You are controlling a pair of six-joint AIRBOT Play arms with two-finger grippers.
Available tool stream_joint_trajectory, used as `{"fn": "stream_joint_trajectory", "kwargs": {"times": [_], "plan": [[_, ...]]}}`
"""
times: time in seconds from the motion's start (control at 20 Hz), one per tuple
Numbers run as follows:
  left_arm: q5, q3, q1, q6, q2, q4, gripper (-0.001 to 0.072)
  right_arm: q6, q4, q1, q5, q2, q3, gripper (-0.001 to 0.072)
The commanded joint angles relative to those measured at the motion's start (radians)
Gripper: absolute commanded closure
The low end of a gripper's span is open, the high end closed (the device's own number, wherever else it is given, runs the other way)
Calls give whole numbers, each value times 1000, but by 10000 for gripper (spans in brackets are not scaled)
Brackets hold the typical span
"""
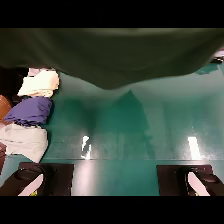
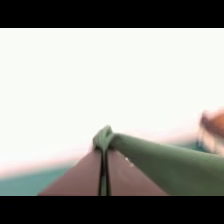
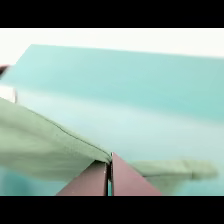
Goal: Fold the shirts.
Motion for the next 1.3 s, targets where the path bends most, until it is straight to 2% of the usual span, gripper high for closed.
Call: {"fn": "stream_joint_trajectory", "kwargs": {"times": [0.0,0.15,0.35,0.5,0.6,0.7,0.8,1.0,1.15,1.2,1.25], "plan": [[-1,93,0,0,79,-6,685,6,-8,-102,76,44,166,699],[-18,100,0,3,88,-31,685,8,-7,-215,184,-16,319,699],[-138,-4,0,26,42,-26,685,35,13,-296,299,-179,498,699],[-247,-206,0,16,-41,-32,684,44,10,-218,313,-297,406,699],[-257,-391,0,16,-106,-39,684,44,-35,-113,314,-386,280,699],[-196,-592,0,17,-185,-39,684,43,-162,-5,305,-494,178,699],[-60,-719,0,18,-274,-34,684,43,-253,70,256,-615,123,699],[150,-708,5,18,-467,-11,684,42,-252,132,145,-825,176,699],[179,-665,45,10,-520,-14,684,43,-250,145,151,-929,306,698],[168,-664,70,-19,-520,-16,684,43,-250,145,155,-946,341,697],[141,-664,95,-43,-520,-17,682,44,-249,145,165,-962,374,611]]}}
